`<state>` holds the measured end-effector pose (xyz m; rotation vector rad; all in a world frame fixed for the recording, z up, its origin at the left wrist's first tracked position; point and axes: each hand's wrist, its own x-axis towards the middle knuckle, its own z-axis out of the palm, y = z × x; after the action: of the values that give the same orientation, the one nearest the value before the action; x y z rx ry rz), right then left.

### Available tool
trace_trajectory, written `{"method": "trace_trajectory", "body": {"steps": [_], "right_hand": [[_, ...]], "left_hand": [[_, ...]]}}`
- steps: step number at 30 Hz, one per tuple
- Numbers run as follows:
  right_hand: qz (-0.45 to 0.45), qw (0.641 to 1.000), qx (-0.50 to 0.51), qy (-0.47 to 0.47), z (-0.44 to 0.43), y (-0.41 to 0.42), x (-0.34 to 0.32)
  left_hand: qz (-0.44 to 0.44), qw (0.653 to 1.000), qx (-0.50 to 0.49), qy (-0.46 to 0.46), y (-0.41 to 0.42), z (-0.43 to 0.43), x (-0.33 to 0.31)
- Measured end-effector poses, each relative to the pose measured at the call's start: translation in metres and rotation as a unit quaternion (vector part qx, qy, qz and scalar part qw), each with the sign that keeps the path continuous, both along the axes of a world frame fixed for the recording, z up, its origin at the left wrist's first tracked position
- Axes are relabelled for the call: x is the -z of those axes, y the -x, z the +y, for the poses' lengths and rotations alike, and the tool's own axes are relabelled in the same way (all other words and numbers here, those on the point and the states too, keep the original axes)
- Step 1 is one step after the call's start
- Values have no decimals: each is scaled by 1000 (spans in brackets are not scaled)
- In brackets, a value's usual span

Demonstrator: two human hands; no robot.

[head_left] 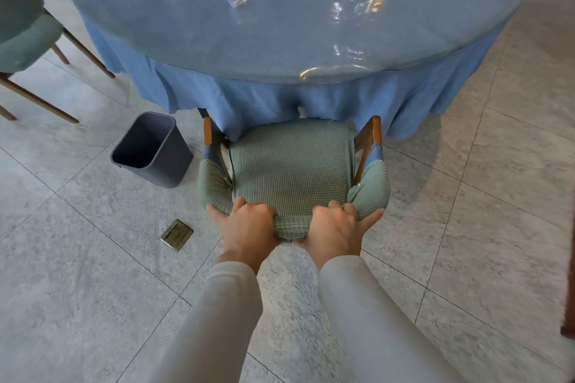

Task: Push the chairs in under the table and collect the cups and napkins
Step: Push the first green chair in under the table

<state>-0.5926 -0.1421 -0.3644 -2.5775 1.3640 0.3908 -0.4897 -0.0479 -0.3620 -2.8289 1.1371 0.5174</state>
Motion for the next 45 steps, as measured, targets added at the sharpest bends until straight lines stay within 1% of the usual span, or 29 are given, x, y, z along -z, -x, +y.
{"method": "trace_trajectory", "body": {"steps": [7, 14, 19, 22, 24, 33, 45], "right_hand": [[-15, 1000, 6, 11, -29, -43, 0], [-16, 1000, 6, 25, -77, -95, 1], [-63, 998, 5, 22, -111, -124, 4], [-109, 993, 8, 40, -127, -135, 4], [-121, 991, 3, 49, -137, -141, 4], [-104, 994, -6, 31, -173, -163, 3], [-86, 996, -22, 26, -216, -193, -1]], "left_hand": [[-1, 1000, 10, 3, -48, -33, 0], [1, 1000, 25, 10, -101, -81, 0], [-12, 997, 24, 76, -131, -111, 11], [-49, 990, 25, 131, -140, -123, 18], [-71, 986, 30, 150, -146, -131, 20], [-88, 987, 34, 127, -167, -165, 26], [-76, 992, 21, 103, -196, -209, 22]]}}
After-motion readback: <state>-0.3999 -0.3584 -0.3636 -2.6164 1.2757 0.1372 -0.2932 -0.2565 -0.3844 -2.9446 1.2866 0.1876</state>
